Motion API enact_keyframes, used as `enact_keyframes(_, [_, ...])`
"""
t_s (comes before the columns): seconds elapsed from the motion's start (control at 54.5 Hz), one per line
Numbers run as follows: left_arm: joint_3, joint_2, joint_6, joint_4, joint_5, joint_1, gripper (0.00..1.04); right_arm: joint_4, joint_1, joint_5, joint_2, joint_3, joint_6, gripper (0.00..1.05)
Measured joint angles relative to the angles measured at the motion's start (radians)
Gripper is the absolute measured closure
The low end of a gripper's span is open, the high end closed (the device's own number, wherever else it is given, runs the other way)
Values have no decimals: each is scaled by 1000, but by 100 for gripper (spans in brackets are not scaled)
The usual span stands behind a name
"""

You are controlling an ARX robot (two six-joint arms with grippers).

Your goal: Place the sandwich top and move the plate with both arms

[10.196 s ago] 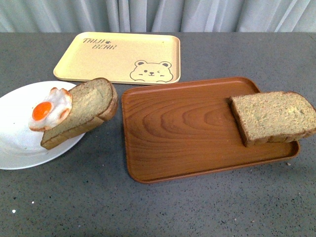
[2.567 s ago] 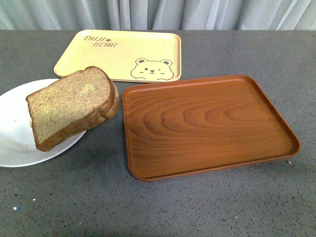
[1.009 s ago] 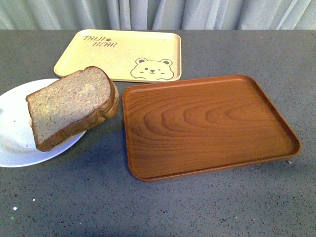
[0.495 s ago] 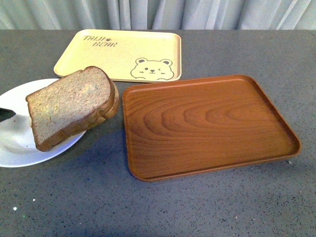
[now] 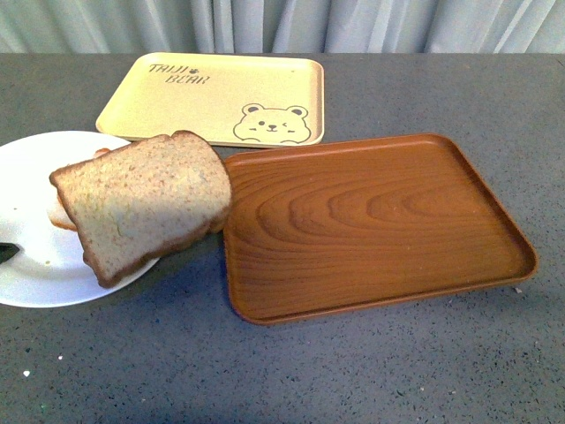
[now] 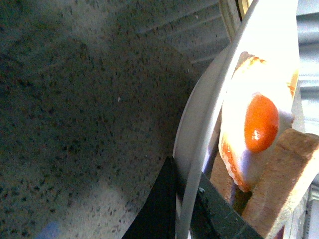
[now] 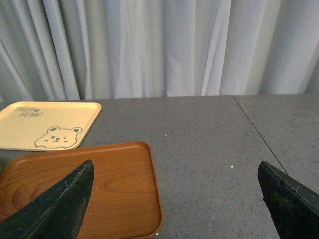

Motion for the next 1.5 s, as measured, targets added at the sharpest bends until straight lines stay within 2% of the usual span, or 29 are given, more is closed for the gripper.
enact_keyframes(0.367, [-79,-104,-79,23,42,18,102,0,0,0,0,0,0,9])
enact_keyframes(0.605, [-63,-233,-149,-88,20,-37,102,0,0,0,0,0,0,9])
enact_keyframes(0.88, [220,-200,-191,-299,-82,-219,102,0,0,0,0,0,0,9])
enact_keyframes(1.009, [343,-123,-198,-350,-115,-271,102,0,0,0,0,0,0,9])
enact_keyframes(1.504, [732,173,-249,-487,-195,-362,102,0,0,0,0,0,0,9])
